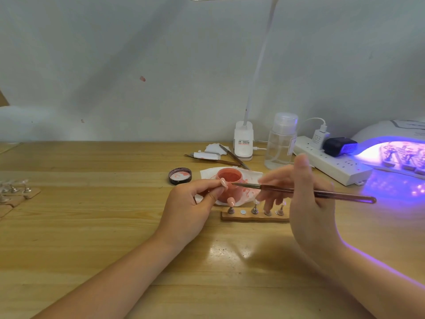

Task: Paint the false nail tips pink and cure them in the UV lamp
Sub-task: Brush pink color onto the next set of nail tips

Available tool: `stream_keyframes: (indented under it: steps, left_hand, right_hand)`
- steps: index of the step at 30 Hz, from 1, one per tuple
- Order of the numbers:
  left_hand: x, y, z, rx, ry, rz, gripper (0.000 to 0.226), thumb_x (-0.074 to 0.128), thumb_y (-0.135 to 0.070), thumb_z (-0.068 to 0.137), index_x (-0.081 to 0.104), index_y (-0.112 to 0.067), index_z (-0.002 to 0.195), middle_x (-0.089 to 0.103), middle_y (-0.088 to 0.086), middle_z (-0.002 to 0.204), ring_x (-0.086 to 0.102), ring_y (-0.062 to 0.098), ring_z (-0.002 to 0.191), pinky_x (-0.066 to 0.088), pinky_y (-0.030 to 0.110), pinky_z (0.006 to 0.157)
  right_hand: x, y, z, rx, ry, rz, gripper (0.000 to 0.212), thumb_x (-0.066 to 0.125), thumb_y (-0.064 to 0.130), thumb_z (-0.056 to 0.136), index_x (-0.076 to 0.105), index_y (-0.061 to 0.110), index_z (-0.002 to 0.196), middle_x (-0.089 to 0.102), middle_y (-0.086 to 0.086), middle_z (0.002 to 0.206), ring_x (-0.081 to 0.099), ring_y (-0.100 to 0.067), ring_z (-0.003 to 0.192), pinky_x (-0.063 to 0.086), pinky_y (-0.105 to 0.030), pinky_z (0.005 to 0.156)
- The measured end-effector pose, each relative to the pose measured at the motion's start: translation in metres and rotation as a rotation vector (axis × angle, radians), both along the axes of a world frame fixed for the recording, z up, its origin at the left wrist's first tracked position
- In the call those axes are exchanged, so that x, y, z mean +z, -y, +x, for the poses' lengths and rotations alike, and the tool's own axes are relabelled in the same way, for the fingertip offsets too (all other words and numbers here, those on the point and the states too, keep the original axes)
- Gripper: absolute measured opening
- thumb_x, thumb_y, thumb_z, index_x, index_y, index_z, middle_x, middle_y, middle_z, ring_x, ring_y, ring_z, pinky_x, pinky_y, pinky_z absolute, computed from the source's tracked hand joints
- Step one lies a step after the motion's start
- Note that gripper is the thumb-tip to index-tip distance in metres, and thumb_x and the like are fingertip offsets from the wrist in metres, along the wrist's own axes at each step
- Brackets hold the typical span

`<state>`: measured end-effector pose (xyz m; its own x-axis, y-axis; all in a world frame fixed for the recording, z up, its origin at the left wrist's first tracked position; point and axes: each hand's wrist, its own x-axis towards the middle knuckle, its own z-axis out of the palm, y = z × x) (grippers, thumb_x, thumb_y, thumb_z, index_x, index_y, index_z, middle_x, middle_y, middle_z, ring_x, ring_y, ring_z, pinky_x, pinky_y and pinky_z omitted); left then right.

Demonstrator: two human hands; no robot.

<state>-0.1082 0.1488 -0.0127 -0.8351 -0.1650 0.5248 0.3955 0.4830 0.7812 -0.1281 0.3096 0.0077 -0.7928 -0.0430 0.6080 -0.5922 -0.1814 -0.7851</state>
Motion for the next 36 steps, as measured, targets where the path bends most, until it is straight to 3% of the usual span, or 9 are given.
stream_keyframes:
  steps: [2,5,9,11,14,18,24,28,36]
  left_hand:
    - [0.002,-0.001,0.001,-0.009,-0.015,0.004,0.019,0.066,-0.004,0.08,0.071,-0.02,0.09,0.063,-0.022,0.081,0.053,-0.018,0.063,0.035,-0.002,0.058]
    - [0.003,-0.001,0.003,-0.017,-0.037,0.014,0.023,0.067,-0.005,0.079,0.069,-0.027,0.088,0.064,-0.022,0.081,0.055,-0.015,0.068,0.035,-0.001,0.059]
    - [0.005,-0.001,0.005,-0.073,-0.074,0.024,0.021,0.066,-0.009,0.078,0.068,-0.029,0.085,0.067,-0.016,0.082,0.057,-0.009,0.07,0.037,0.002,0.059]
    - [0.004,-0.002,0.004,-0.107,-0.096,0.017,0.014,0.064,-0.018,0.076,0.068,-0.03,0.082,0.067,-0.009,0.084,0.056,0.002,0.072,0.037,0.006,0.059]
    - [0.003,-0.002,0.003,-0.14,-0.114,0.009,0.015,0.062,-0.023,0.072,0.066,-0.034,0.082,0.065,-0.006,0.083,0.053,0.003,0.071,0.036,0.008,0.056]
    - [0.003,-0.003,0.004,-0.174,-0.126,-0.01,0.018,0.062,-0.022,0.072,0.065,-0.036,0.083,0.064,-0.011,0.081,0.056,-0.008,0.077,0.037,0.005,0.058]
    - [0.003,-0.002,0.004,-0.207,-0.085,-0.049,0.018,0.063,-0.021,0.072,0.07,-0.025,0.088,0.068,-0.004,0.081,0.058,0.001,0.076,0.036,0.012,0.056]
    - [0.002,-0.003,0.004,-0.206,-0.056,-0.086,0.016,0.067,-0.014,0.074,0.072,-0.018,0.088,0.069,-0.005,0.081,0.058,0.0,0.077,0.036,0.009,0.059]
    - [0.003,-0.002,0.004,-0.126,-0.019,-0.089,0.018,0.071,-0.035,0.064,0.068,-0.033,0.082,0.068,-0.014,0.079,0.056,-0.002,0.074,0.037,0.002,0.068]
  right_hand:
    - [0.002,-0.002,-0.002,0.014,0.082,0.016,0.06,0.025,0.05,0.089,0.067,0.014,0.07,0.056,-0.012,0.042,0.05,-0.015,0.031,0.037,-0.015,0.036]
    - [0.002,-0.005,-0.003,-0.023,0.134,0.092,0.074,0.018,0.062,0.086,0.066,0.01,0.063,0.043,-0.008,0.032,0.039,-0.011,0.026,0.03,-0.013,0.032]
    - [0.0,-0.008,-0.007,-0.138,0.024,0.012,0.066,0.02,0.044,0.092,0.058,0.008,0.052,0.037,-0.002,0.029,0.035,-0.005,0.026,0.029,-0.012,0.035]
    - [-0.002,-0.009,-0.009,-0.092,-0.067,0.012,0.051,0.034,0.038,0.094,0.06,0.009,0.06,0.054,-0.001,0.041,0.049,-0.005,0.035,0.039,-0.014,0.038]
    - [-0.006,-0.007,-0.011,-0.064,-0.193,0.296,0.018,0.065,0.025,0.085,0.064,0.008,0.081,0.069,0.006,0.073,0.065,-0.006,0.066,0.052,-0.024,0.059]
    - [-0.012,-0.001,-0.01,-0.036,-0.269,0.452,0.032,0.076,0.019,0.069,0.058,0.016,0.094,0.067,0.012,0.098,0.063,0.001,0.093,0.047,-0.015,0.083]
    - [-0.014,0.002,-0.01,-0.076,-0.324,0.474,0.03,0.077,0.013,0.069,0.059,0.014,0.093,0.062,0.017,0.096,0.059,0.006,0.093,0.044,-0.011,0.084]
    - [-0.015,0.002,-0.011,-0.061,-0.312,0.499,0.027,0.077,0.009,0.069,0.062,0.01,0.091,0.058,0.023,0.096,0.057,0.008,0.093,0.045,-0.012,0.084]
    - [-0.016,-0.008,-0.017,-0.079,-0.198,0.483,0.024,0.077,0.008,0.073,0.06,0.014,0.089,0.065,0.013,0.086,0.061,0.001,0.089,0.046,-0.015,0.081]
